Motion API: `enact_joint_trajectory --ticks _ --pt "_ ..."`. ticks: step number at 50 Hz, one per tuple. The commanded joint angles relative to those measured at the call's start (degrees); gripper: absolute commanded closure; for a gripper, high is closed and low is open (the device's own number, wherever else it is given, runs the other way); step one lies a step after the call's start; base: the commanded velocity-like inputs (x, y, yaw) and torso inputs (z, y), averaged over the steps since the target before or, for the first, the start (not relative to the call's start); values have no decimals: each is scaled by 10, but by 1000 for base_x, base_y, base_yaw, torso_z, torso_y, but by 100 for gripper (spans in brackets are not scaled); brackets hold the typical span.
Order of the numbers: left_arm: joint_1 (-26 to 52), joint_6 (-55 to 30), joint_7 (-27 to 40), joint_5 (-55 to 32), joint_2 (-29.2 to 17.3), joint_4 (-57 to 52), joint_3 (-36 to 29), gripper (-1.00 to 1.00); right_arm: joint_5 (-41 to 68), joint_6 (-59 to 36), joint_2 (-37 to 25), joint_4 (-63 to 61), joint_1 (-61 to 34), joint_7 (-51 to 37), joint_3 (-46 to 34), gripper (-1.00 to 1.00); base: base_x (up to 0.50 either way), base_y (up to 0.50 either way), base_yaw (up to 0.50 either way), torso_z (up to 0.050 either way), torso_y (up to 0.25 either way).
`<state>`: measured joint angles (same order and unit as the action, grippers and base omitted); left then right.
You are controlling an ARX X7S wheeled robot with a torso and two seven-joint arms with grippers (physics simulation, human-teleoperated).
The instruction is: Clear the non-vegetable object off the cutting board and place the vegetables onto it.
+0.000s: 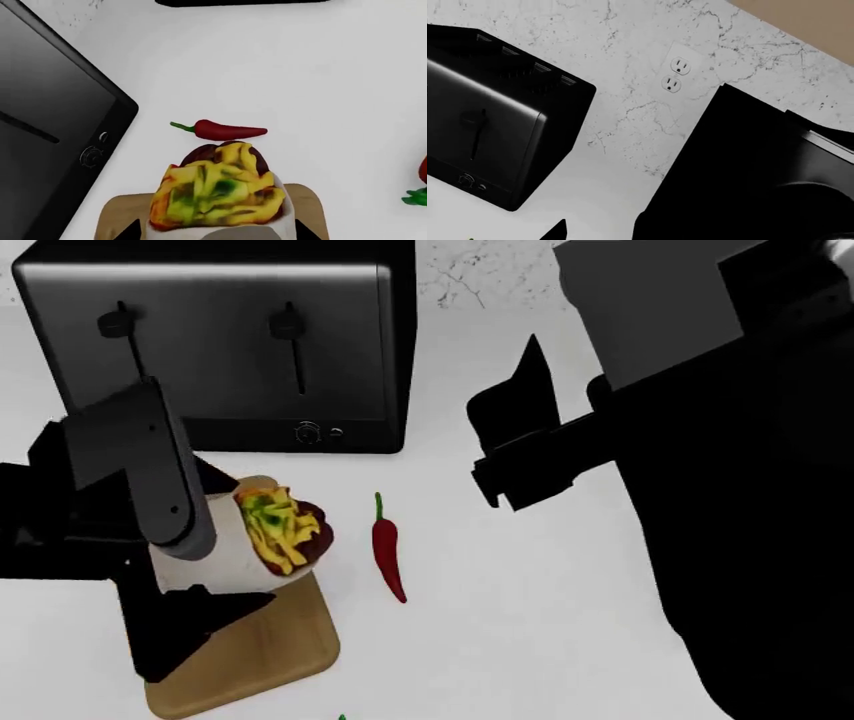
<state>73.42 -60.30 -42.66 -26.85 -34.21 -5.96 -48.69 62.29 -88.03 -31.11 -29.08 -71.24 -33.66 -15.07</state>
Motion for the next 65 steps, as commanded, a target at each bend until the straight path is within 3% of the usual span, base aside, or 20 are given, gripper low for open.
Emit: enact_joint_trajectory --ticks 1,15,36,45,58,65 --pt "19 -73 7 -28 -38 -84 53 100 19 14 2 8 -15 -6 9 -100 0 0 0 0 0" --pt "-32 -120 56 -50 -148 -160 128 100 17 48 -12 11 -8 2 -5 -100 0 0 0 0 0" --pt "-45 -51 95 26 -220 -29 143 100 18 59 -20 28 -28 3 -27 -100 0 0 0 0 0" --pt "-39 -18 111 61 -220 39 136 100 20 67 -25 27 -23 -1 -30 -100 0 0 0 0 1" --pt "32 59 116 153 -154 232 72 100 28 73 -27 27 -20 -10 -35 -100 0 0 0 0 0" --pt "18 80 128 160 -138 292 67 100 42 71 -34 20 -9 -22 -26 -100 0 0 0 0 1"
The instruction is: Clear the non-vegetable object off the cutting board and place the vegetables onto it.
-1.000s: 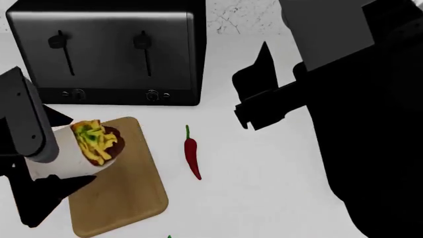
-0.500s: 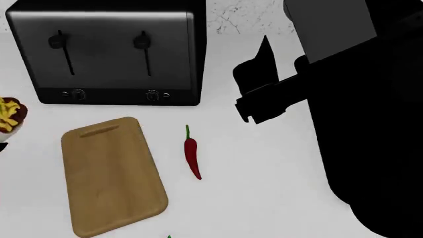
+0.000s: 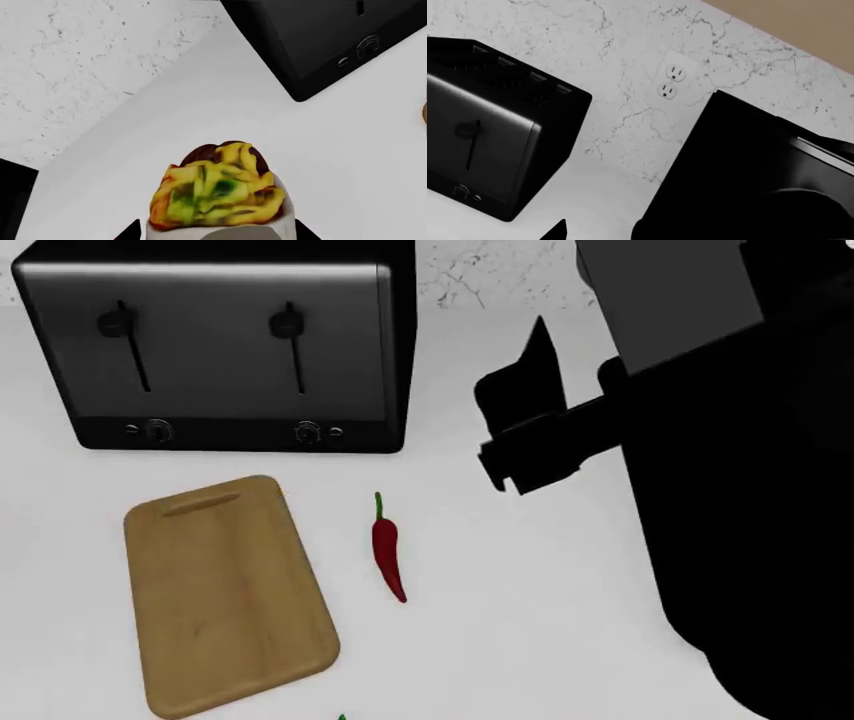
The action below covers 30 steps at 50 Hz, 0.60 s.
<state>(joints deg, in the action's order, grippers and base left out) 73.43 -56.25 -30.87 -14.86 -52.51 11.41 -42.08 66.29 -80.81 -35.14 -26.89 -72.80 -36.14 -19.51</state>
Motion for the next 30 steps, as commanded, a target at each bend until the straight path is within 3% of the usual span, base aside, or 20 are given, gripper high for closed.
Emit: enact_joint_trajectory --ticks 1,12,13,24,30 --pt "15 38 12 37 46 123 4 100 4 -2 6 -3 8 1 20 -100 0 0 0 0 0" --pt "-12 60 34 34 58 191 16 100 13 -2 3 0 6 -6 16 -100 0 0 0 0 1" --pt "-17 64 36 34 59 192 16 -100 14 -4 3 1 4 -7 15 -100 0 0 0 0 0" --pt "7 51 19 36 57 178 10 -100 17 -5 3 7 -11 -9 1 -100 0 0 0 0 0" --pt "12 24 7 16 47 101 21 -100 17 2 1 7 -10 -9 -2 -100 0 0 0 0 0"
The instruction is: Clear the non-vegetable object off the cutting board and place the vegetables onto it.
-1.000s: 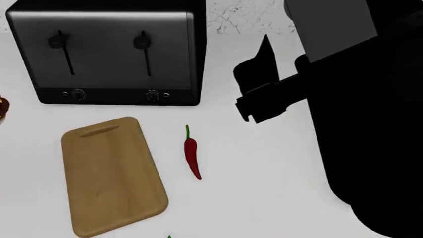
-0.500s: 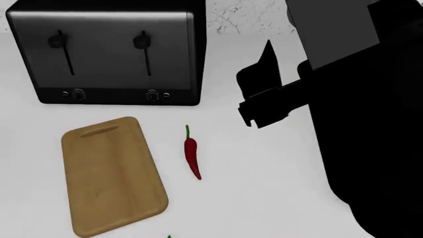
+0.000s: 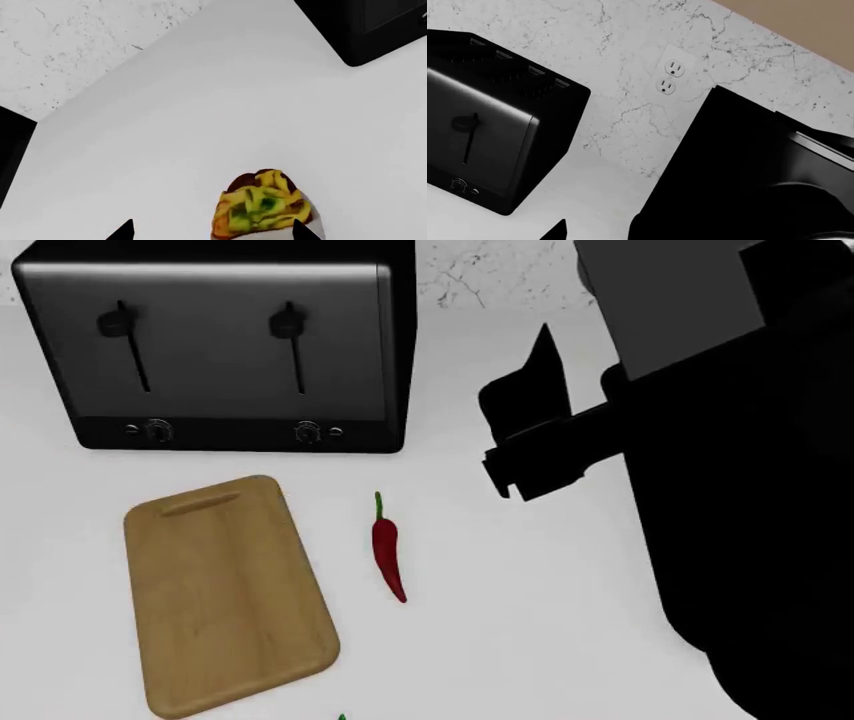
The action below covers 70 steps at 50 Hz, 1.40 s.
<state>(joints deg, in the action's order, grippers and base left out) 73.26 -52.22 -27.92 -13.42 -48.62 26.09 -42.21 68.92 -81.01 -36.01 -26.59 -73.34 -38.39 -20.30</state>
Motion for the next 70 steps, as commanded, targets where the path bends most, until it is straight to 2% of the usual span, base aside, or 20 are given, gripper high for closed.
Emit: enact_joint_trajectory --ticks 1,17,21,26,33,42,50,57,59,60,70 --pt "15 -21 -25 1 6 -63 20 -100 -9 4 11 4 -5 12 5 -100 0 0 0 0 0" --pt "14 -121 -68 -91 -15 -290 55 -100 8 3 5 2 -9 -1 5 -100 0 0 0 0 0" --pt "22 -172 -88 -131 -10 -330 66 -100 9 3 4 4 -12 -4 4 -100 0 0 0 0 0" --pt "16 -189 -108 -160 -16 -406 59 -100 19 1 2 6 -14 -10 7 -100 0 0 0 0 0" --pt "22 -243 -107 -218 -6 -501 96 -100 27 2 -2 5 -14 -17 8 -100 0 0 0 0 0" --pt "32 -276 -106 -248 10 -533 109 -100 58 0 0 13 -15 -31 22 -100 0 0 0 0 0" --pt "47 -313 -110 -295 42 -582 121 -100 87 -20 3 24 -42 -53 23 -100 0 0 0 0 0" --pt "57 -338 -94 -324 90 -602 130 -100 106 -21 -3 20 -39 -67 25 -100 0 0 0 0 0" --pt "52 -334 -81 -321 103 -603 130 -100 112 -23 -4 20 -41 -74 25 -100 0 0 0 0 0" --pt "54 -305 -67 -297 145 -569 110 -100 121 -22 -9 16 -36 -78 31 -100 0 0 0 0 0" --pt "56 -271 -63 -280 188 -524 78 -100 123 -8 -21 11 -23 -78 28 -100 0 0 0 0 0"
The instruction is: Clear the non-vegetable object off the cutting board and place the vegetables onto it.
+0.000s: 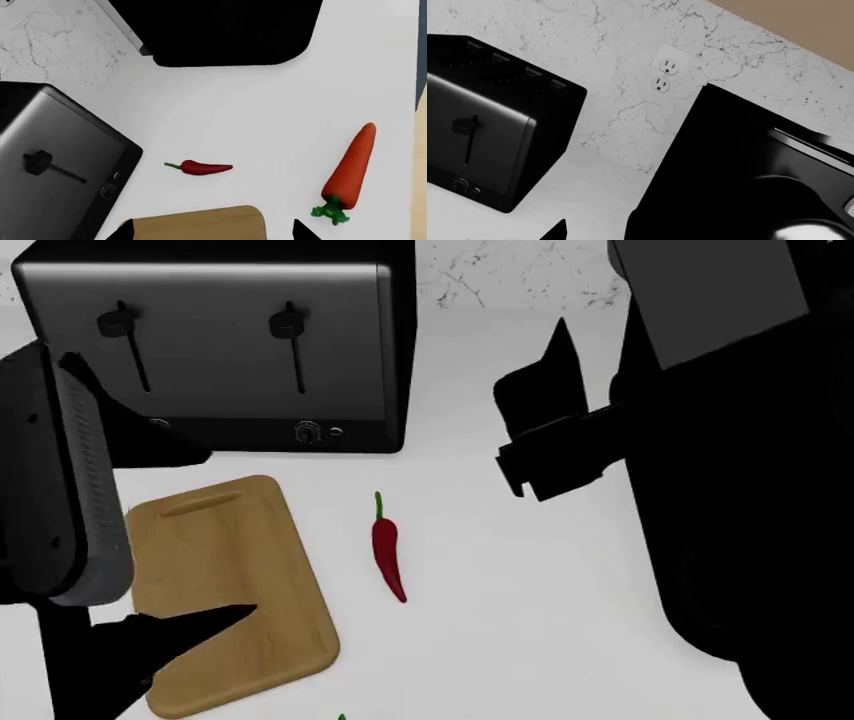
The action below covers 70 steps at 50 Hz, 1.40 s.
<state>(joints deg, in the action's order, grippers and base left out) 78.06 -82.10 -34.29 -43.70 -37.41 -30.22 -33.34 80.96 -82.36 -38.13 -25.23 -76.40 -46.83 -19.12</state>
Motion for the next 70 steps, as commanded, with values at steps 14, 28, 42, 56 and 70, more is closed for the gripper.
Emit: enact_joint_trajectory --ticks 14,28,42,56,70 --pt "5 79 -11 52 98 80 -66 -100 32 2 -8 3 -4 -19 12 -100 0 0 0 0 0" --pt "1 81 -7 44 133 77 -85 -100 57 4 -17 3 -9 -40 6 -100 0 0 0 0 0" --pt "4 66 -2 22 158 56 -88 -100 91 7 -27 3 -15 -69 1 -100 0 0 0 0 0" --pt "18 9 -10 -24 160 38 -83 -100 102 6 -31 14 -30 -79 -16 -100 0 0 0 0 0" --pt "8 -1 -3 -41 163 26 -101 -100 119 12 -39 14 -33 -93 -26 -100 0 0 0 0 0"
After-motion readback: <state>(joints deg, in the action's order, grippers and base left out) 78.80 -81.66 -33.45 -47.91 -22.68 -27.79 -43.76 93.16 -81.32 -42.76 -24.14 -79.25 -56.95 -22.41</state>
